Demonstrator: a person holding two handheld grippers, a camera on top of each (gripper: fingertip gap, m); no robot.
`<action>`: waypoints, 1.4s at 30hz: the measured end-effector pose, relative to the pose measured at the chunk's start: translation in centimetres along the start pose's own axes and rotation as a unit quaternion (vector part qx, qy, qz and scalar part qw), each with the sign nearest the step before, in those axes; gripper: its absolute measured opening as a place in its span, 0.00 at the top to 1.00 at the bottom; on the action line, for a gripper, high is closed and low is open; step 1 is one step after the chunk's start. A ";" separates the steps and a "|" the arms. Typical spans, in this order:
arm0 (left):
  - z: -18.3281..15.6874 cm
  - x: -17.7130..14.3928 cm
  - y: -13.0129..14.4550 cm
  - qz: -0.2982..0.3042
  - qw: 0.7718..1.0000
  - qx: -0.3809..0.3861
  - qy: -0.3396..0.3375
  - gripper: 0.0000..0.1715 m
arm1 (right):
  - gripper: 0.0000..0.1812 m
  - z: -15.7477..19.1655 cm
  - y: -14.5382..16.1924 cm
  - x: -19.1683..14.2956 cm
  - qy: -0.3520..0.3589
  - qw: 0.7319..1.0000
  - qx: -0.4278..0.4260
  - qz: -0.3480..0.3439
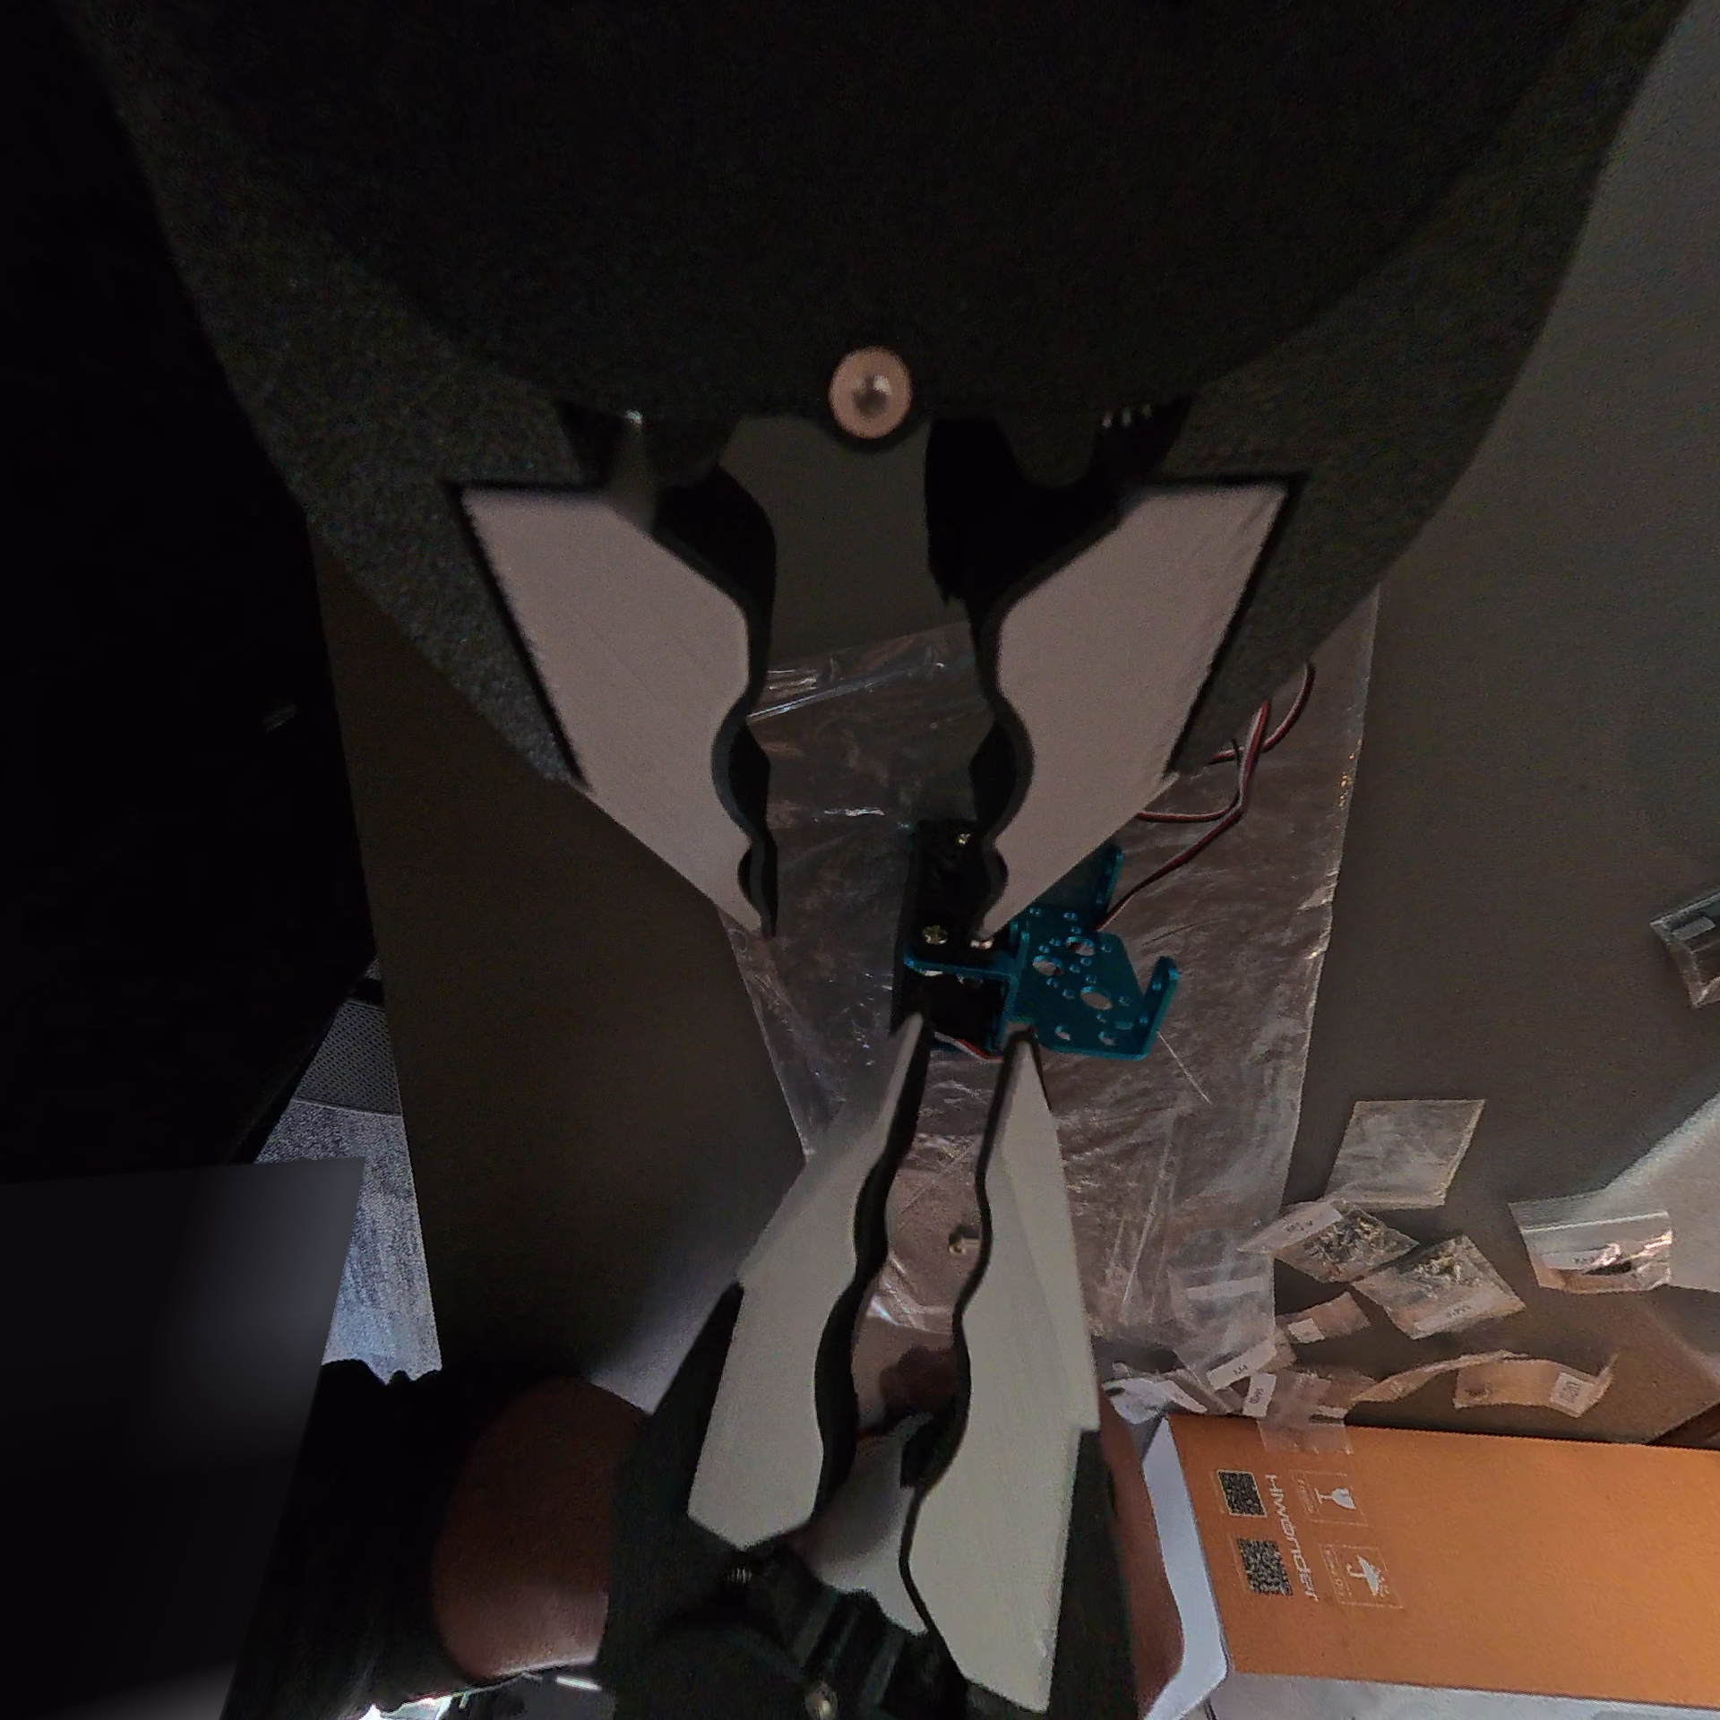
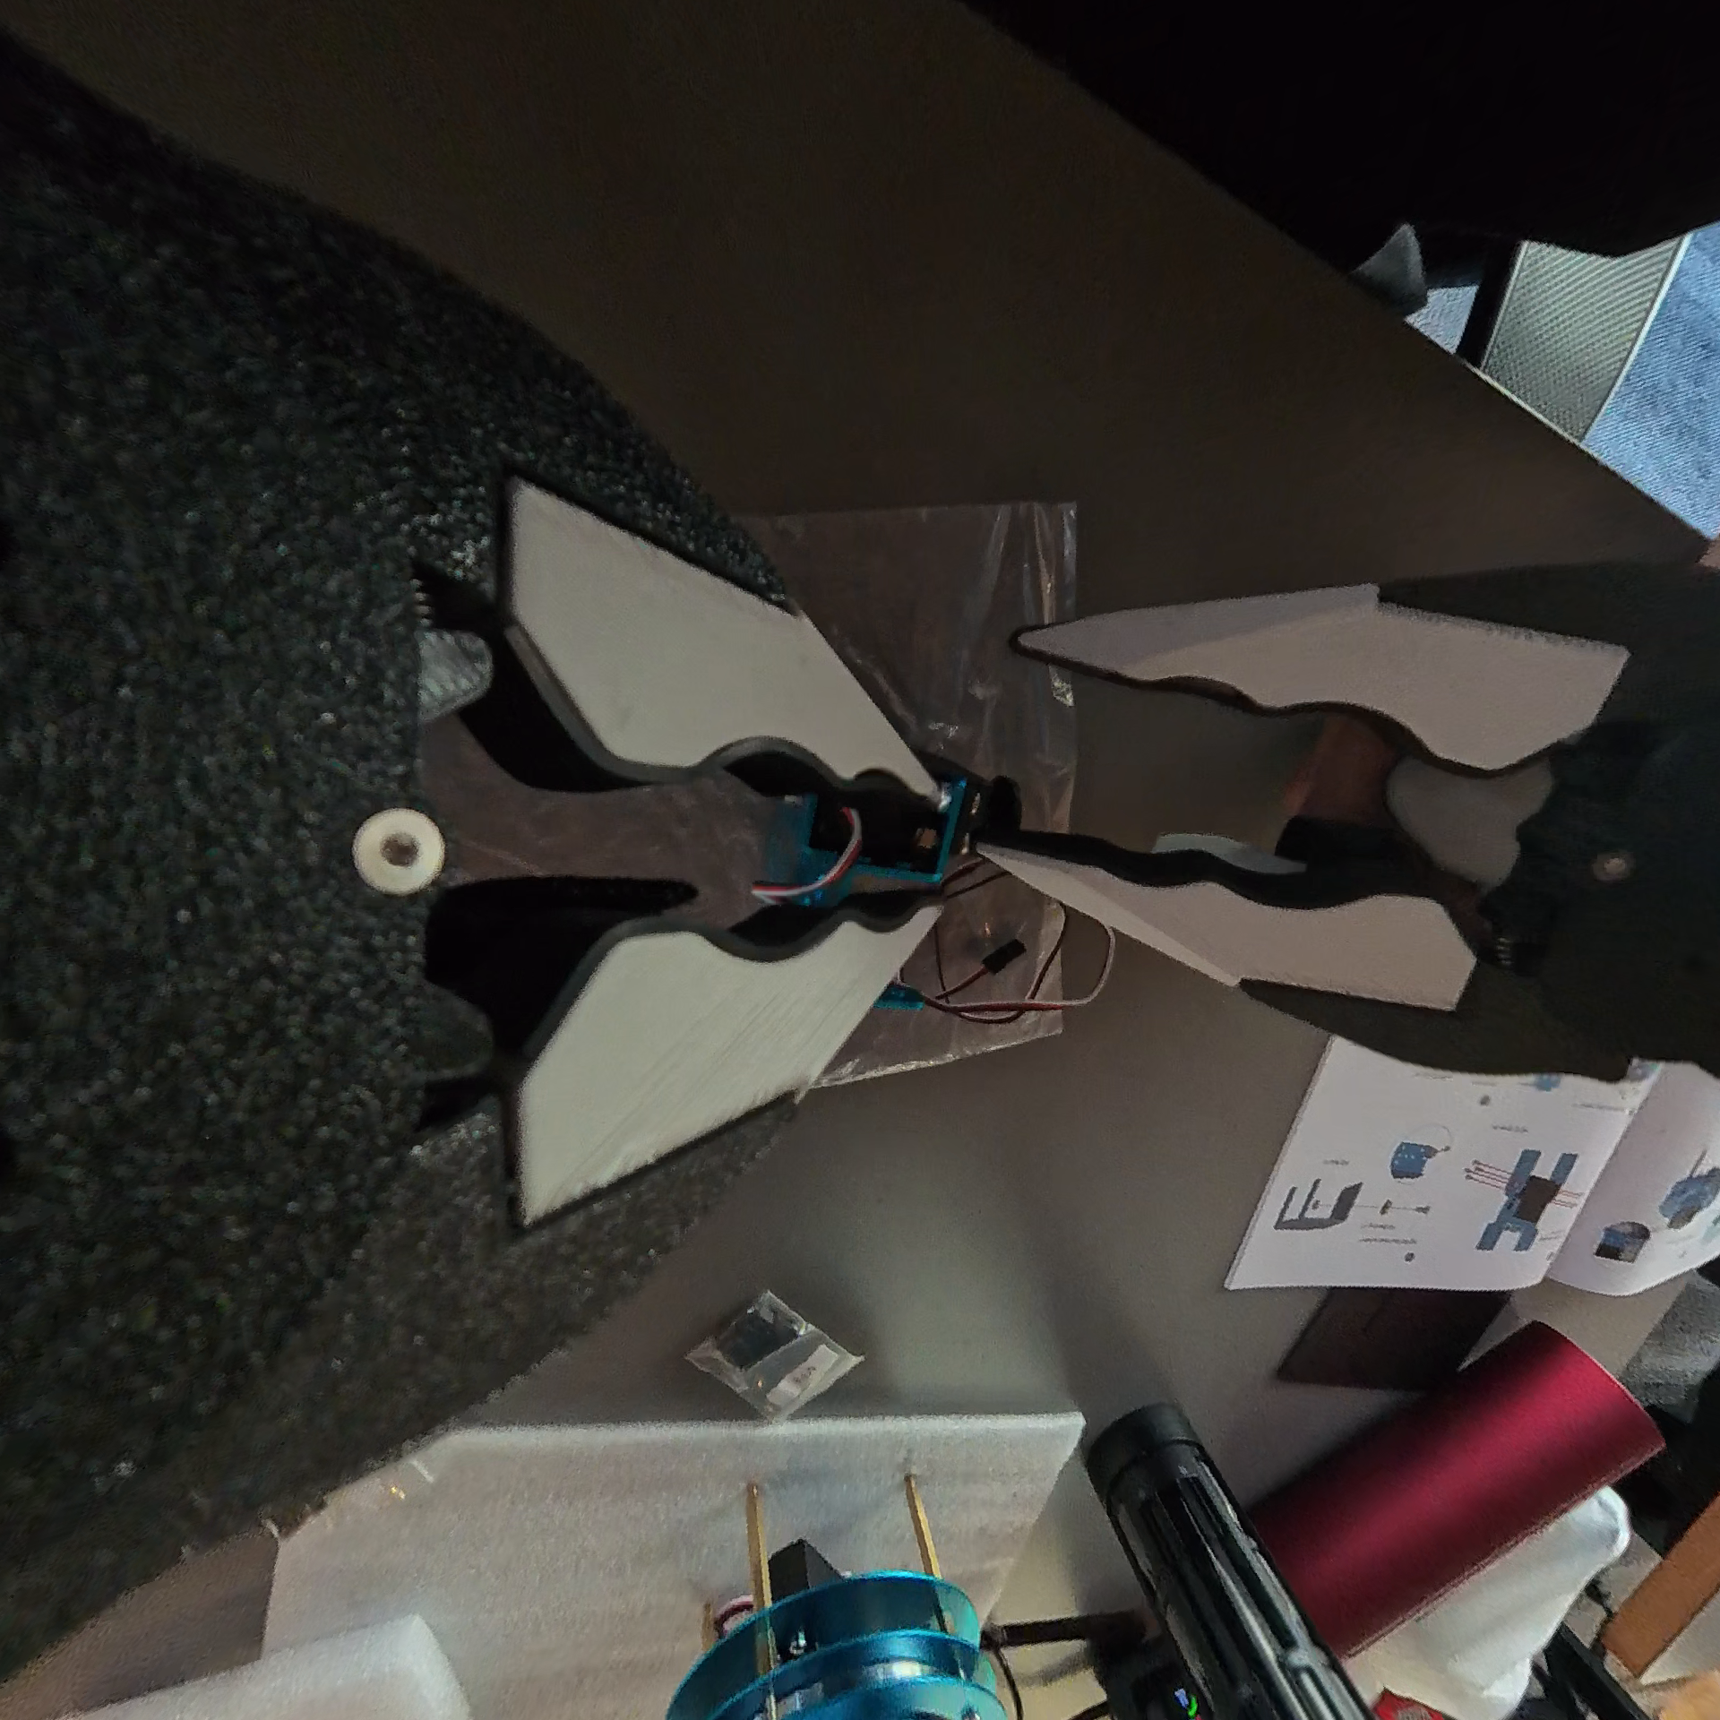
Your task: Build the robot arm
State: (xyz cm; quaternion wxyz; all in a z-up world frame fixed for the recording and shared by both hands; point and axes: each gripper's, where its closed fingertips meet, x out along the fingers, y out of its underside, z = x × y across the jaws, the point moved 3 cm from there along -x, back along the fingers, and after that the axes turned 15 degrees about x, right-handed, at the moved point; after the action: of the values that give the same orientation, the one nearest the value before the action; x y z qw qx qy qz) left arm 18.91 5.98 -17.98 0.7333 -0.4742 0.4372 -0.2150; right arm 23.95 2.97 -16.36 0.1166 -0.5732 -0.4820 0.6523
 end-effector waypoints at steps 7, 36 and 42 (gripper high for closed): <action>0.0 0.1 0.0 0.000 1.000 -0.001 0.002 0.76 | 0.89 -1.0 0.9 0.5 -0.023 0.998 0.059 0.025; 0.6 0.2 0.2 0.005 1.000 0.003 -0.014 0.75 | 0.90 -1.3 0.8 0.4 -0.020 0.998 0.059 0.020; 1.3 0.4 0.2 0.006 1.000 0.003 -0.029 0.73 | 0.89 -0.9 0.5 0.5 -0.062 0.992 0.106 0.001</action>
State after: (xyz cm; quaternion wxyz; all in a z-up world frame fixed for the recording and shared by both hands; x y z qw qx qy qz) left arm 20.18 6.46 -18.14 0.7487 -0.4753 0.4177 -0.1976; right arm 24.81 3.47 -16.96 0.1460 -0.5162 -0.4158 0.7343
